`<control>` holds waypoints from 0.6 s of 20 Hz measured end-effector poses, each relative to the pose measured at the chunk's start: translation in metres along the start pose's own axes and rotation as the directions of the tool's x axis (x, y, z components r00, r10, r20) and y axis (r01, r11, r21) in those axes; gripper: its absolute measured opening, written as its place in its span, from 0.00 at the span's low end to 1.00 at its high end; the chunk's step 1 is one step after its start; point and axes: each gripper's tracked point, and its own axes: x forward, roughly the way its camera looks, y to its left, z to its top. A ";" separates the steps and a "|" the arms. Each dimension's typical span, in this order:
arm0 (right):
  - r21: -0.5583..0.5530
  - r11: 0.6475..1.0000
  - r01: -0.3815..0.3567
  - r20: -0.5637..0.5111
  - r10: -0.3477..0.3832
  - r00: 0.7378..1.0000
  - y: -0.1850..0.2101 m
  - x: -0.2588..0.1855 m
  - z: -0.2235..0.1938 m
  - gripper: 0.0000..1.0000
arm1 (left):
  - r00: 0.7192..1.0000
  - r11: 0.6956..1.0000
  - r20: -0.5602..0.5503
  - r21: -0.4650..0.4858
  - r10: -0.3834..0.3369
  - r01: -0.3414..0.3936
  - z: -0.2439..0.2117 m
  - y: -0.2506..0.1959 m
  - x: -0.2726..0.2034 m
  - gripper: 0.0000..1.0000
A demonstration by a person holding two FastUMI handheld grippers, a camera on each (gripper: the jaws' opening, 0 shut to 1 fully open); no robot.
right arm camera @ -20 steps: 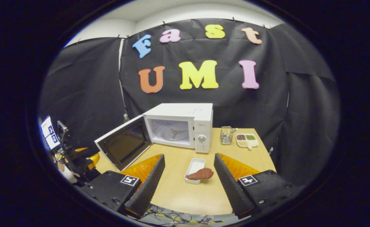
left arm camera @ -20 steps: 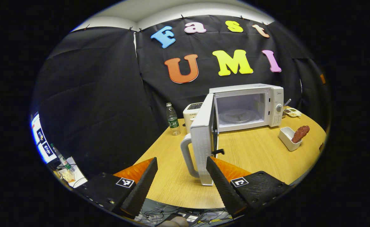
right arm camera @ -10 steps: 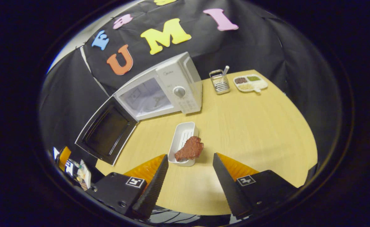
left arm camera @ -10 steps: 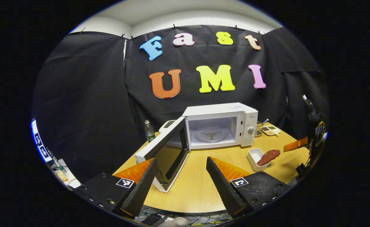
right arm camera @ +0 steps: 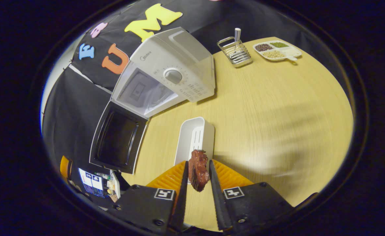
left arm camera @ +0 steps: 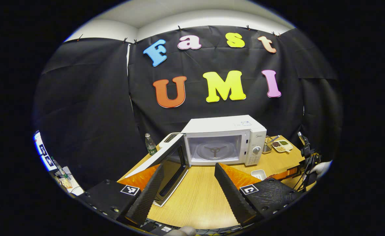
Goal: Open the microwave oven with the left hand, put the food in, and close the microwave oven.
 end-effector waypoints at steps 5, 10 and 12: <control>0.021 1.000 -0.016 -0.025 0.017 1.000 0.005 -0.005 0.007 0.07 | 0.999 0.999 -0.017 0.038 0.034 -0.033 0.004 -0.005 -0.001 0.95; -0.105 0.994 -0.034 0.049 0.039 0.998 0.040 -0.033 0.038 0.15 | 0.999 0.999 0.015 0.036 0.030 -0.031 0.011 -0.002 -0.008 0.95; -0.143 0.988 -0.051 0.085 0.063 0.994 0.064 -0.041 0.046 0.15 | 1.000 0.999 0.026 0.028 0.013 -0.014 0.011 0.000 -0.010 0.95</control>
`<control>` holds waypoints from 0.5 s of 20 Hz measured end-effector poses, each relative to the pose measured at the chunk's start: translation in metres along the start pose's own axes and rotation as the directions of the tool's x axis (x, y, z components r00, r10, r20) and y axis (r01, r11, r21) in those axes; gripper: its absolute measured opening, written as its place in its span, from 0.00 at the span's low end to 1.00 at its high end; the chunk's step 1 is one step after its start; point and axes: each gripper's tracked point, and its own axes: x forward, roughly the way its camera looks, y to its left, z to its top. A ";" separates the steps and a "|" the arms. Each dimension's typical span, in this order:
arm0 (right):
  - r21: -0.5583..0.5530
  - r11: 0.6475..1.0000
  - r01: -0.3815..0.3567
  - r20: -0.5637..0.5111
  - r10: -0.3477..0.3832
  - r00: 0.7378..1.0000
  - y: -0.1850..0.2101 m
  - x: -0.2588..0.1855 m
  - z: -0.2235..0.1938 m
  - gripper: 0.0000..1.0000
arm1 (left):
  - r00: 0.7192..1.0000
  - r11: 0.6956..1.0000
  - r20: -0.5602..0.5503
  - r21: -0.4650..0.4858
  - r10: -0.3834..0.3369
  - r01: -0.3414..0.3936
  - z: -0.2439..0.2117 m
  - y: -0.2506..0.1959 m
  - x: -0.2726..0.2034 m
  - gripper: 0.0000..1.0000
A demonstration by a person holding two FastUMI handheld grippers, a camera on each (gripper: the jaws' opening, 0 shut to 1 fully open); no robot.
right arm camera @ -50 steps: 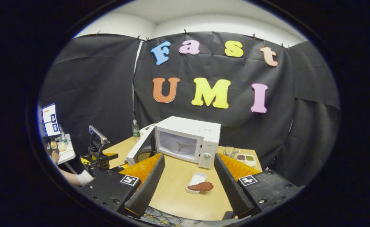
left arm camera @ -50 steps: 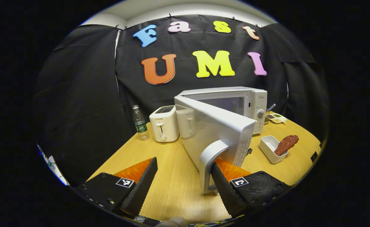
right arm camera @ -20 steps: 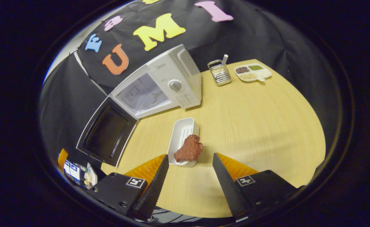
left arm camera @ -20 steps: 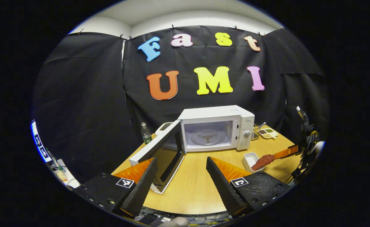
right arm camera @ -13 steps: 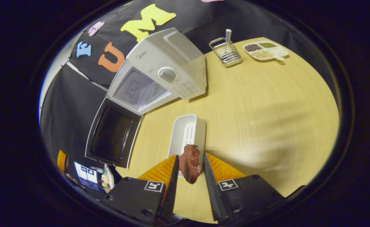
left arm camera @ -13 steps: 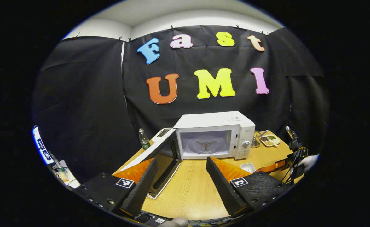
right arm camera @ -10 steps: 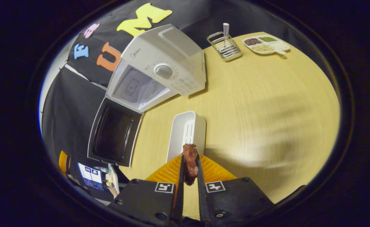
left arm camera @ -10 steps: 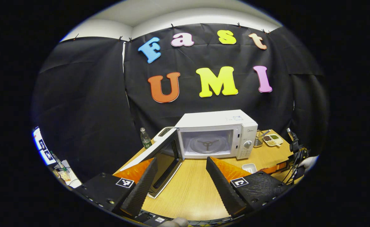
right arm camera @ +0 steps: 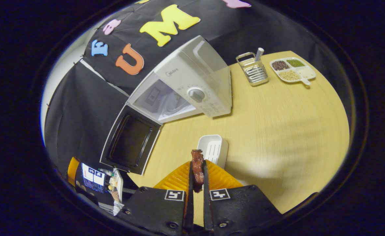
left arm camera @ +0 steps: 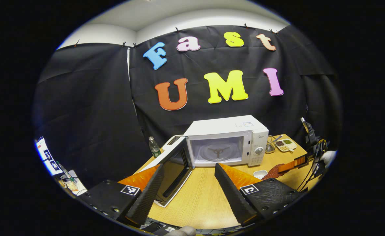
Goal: Open the microwave oven with the left hand, put the food in, and close the microwave oven.
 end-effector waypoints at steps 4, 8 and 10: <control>0.020 0.999 -0.044 0.096 0.042 0.994 0.053 0.006 0.017 0.15 | 0.998 0.998 0.023 -0.004 -0.065 0.065 -0.003 0.015 0.001 0.95; 0.100 0.994 -0.045 0.222 0.022 0.975 0.097 0.042 0.027 0.13 | 0.991 0.991 0.028 -0.005 -0.134 0.134 -0.013 0.040 -0.003 0.95; 0.147 0.988 -0.048 0.315 0.000 0.949 0.116 0.072 0.036 0.13 | 0.985 0.985 0.023 -0.008 -0.169 0.170 -0.022 0.053 -0.001 0.95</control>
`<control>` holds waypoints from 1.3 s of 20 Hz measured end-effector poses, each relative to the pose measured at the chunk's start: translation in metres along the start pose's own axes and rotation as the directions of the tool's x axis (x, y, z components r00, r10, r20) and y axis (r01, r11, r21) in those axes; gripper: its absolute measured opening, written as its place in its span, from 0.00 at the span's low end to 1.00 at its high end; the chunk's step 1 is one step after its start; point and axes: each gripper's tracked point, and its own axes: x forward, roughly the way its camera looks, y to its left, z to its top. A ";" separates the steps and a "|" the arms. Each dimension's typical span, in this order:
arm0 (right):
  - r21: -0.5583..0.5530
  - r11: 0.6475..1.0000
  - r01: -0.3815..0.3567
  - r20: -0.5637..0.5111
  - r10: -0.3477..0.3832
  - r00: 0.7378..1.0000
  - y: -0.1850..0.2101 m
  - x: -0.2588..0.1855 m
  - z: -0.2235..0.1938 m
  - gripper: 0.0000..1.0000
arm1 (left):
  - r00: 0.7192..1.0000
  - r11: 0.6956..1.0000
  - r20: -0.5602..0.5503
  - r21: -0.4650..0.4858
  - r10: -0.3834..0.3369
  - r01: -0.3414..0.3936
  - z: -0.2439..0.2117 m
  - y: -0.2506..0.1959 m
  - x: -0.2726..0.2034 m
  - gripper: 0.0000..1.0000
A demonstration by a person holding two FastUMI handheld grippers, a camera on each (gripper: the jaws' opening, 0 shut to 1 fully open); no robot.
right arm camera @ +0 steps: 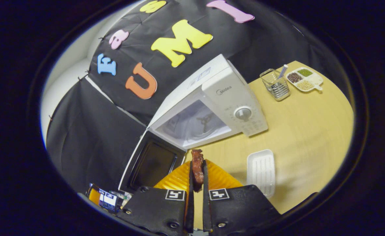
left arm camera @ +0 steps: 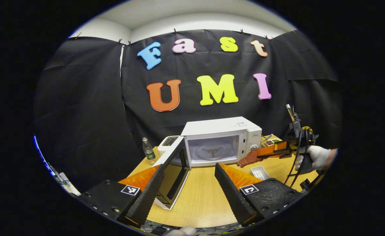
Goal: Open the microwave oven with the left hand, put the food in, and close the microwave oven.
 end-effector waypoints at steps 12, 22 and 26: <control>0.242 0.970 0.021 0.402 -0.120 0.908 0.025 0.205 0.013 0.13 | 0.999 0.999 -0.001 0.026 -0.036 0.036 -0.059 0.088 0.016 0.95; 0.144 0.967 0.209 0.486 -0.253 0.836 0.005 0.271 0.009 0.15 | 1.000 1.000 -0.018 0.018 0.017 -0.017 -0.081 0.126 0.031 0.95; 0.007 0.940 0.340 0.532 -0.292 0.795 -0.003 0.266 0.022 0.26 | 1.000 1.000 -0.009 0.010 0.022 -0.022 -0.076 0.128 0.031 0.95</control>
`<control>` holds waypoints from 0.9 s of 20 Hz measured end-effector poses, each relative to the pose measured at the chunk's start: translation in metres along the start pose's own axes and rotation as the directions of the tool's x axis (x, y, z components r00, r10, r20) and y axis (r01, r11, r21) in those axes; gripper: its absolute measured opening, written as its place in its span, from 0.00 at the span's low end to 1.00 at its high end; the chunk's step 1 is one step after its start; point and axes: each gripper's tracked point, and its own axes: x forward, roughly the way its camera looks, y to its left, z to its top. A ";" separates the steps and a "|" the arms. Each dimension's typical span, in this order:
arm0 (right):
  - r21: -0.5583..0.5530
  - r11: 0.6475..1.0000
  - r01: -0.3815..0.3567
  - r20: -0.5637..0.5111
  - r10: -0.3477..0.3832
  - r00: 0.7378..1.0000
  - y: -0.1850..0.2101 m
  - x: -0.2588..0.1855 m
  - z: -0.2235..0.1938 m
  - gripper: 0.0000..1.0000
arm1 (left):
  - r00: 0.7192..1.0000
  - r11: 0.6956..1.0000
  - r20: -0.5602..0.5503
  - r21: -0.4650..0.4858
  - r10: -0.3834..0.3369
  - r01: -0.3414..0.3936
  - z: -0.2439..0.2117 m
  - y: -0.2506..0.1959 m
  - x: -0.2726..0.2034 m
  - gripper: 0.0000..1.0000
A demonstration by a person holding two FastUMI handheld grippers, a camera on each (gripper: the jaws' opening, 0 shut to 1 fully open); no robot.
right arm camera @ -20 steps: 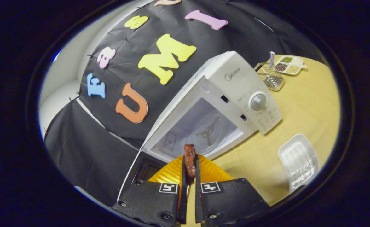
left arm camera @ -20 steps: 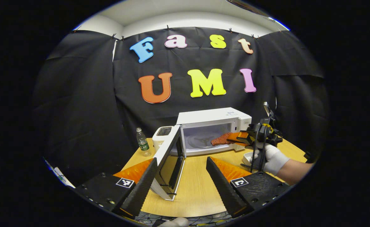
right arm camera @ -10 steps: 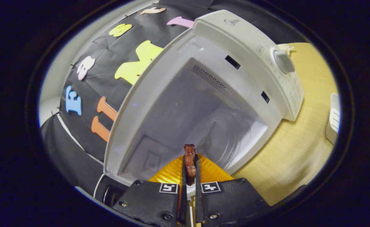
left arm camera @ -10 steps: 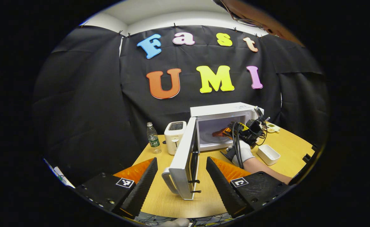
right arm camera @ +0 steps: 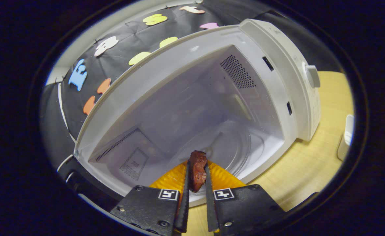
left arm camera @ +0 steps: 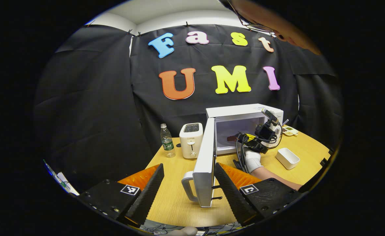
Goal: Open the microwave oven with the left hand, put the food in, and close the microwave oven.
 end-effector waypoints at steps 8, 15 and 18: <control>-0.131 0.991 -0.040 0.042 0.046 0.998 -0.002 -0.017 0.027 0.83 | 1.000 1.000 0.028 0.015 -0.011 0.011 0.006 -0.015 0.001 0.95; -0.323 0.938 -0.124 -0.016 0.125 0.992 0.014 -0.125 0.076 1.00 | 0.999 1.000 0.052 0.013 0.011 -0.012 0.022 -0.011 -0.002 0.95; -0.458 0.873 -0.171 -0.098 0.141 0.985 0.020 -0.197 0.102 1.00 | 0.996 1.000 0.086 0.016 0.005 -0.007 0.042 -0.009 -0.010 0.95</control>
